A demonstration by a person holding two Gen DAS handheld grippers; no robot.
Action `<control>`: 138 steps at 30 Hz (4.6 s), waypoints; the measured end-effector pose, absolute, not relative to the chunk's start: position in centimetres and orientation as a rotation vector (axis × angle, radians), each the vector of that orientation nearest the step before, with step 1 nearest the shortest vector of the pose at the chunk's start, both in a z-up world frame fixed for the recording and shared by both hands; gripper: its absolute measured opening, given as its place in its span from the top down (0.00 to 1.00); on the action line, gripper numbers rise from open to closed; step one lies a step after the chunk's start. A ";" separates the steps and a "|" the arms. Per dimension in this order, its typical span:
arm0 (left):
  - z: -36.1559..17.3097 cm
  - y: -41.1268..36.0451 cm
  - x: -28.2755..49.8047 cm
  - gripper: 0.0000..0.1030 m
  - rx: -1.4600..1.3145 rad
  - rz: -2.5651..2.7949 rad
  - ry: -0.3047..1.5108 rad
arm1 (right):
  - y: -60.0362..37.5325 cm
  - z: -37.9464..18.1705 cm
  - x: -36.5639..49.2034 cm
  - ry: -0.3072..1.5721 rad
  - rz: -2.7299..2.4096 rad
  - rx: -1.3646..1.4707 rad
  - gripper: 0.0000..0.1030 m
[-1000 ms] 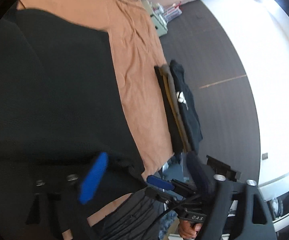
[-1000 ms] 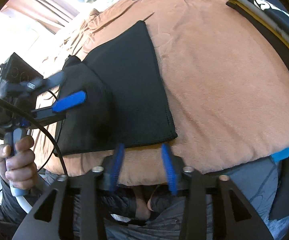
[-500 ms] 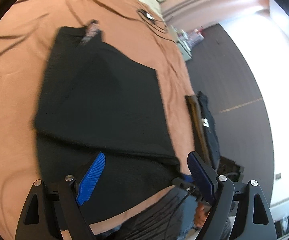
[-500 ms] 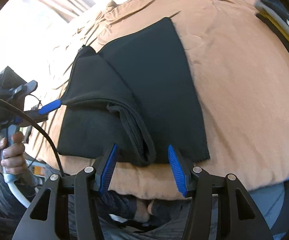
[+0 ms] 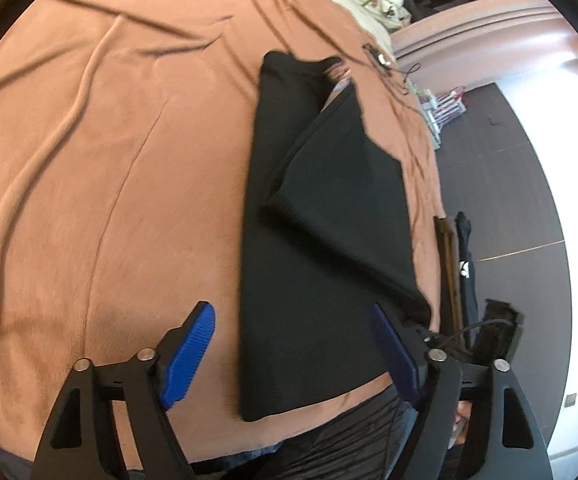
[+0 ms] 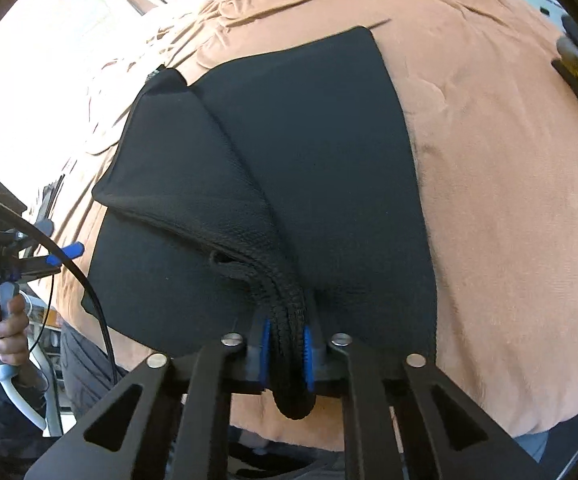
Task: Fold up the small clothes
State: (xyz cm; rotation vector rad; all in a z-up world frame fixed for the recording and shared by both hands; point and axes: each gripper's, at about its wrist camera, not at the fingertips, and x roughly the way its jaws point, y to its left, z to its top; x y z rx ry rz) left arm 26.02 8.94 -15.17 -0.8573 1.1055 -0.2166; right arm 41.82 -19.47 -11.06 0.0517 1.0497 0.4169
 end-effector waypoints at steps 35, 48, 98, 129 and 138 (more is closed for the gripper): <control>-15.1 6.6 27.6 0.64 -0.775 -0.200 1.136 | -28.5 -11.3 42.6 1.063 0.480 0.372 0.96; -12.7 5.3 31.8 0.32 -0.802 -0.281 1.078 | -27.9 -11.3 42.3 1.058 0.459 0.317 0.96; -8.9 -7.2 54.5 0.90 -0.672 -0.519 1.076 | -27.9 -12.6 41.5 1.068 0.421 0.359 0.96; -11.2 5.6 41.2 0.30 -0.711 -0.271 1.093 | -29.5 -12.6 41.7 1.061 0.428 0.399 0.95; -14.9 5.1 37.9 0.29 -0.776 -0.277 1.174 | -28.2 -11.7 41.2 1.080 0.389 0.348 0.86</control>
